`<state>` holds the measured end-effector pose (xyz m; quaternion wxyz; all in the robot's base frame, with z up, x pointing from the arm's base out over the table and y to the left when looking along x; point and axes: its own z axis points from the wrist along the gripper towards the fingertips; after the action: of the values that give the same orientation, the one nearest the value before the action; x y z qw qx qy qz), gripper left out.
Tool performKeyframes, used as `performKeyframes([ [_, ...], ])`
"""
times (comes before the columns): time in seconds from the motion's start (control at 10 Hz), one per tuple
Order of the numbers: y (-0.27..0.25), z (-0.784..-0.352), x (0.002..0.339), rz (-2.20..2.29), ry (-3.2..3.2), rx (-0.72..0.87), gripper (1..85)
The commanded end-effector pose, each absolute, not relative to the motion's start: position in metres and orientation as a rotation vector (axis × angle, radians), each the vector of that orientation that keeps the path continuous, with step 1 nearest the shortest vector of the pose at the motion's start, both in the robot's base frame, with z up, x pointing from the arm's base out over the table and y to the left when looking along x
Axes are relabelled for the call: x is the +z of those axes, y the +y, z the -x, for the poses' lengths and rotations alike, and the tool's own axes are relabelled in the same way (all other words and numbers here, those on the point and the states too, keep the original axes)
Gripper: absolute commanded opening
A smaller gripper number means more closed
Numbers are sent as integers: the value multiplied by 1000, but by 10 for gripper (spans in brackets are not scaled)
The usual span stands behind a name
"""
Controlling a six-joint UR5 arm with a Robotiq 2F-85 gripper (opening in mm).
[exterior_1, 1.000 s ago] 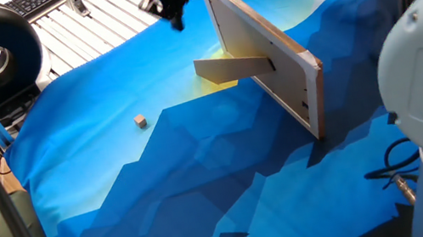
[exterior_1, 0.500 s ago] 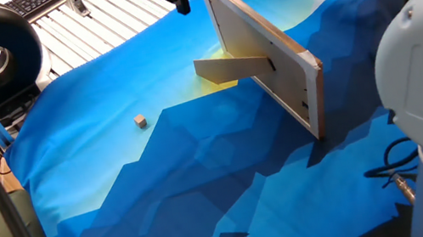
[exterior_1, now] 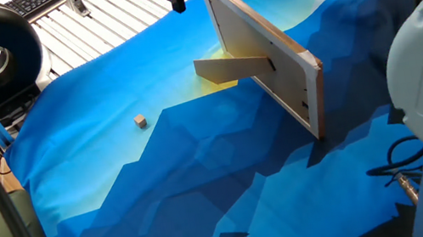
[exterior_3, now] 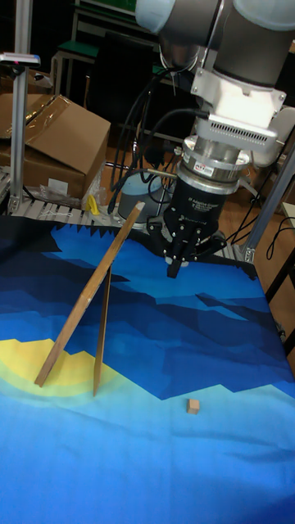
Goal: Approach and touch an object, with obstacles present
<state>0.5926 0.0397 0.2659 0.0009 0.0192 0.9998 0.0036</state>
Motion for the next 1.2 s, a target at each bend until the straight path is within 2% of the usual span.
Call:
performKeyframes([
  [0.0,55,-606,252,-42,3144,108,10],
  [0.1,62,-613,243,-33,3138,146,10],
  [0.3,87,-648,202,-16,3059,230,10],
  [0.6,83,-676,205,50,2947,194,10],
  [0.8,58,-648,199,73,3062,55,10],
  [1.1,71,-649,200,53,3056,133,10],
])
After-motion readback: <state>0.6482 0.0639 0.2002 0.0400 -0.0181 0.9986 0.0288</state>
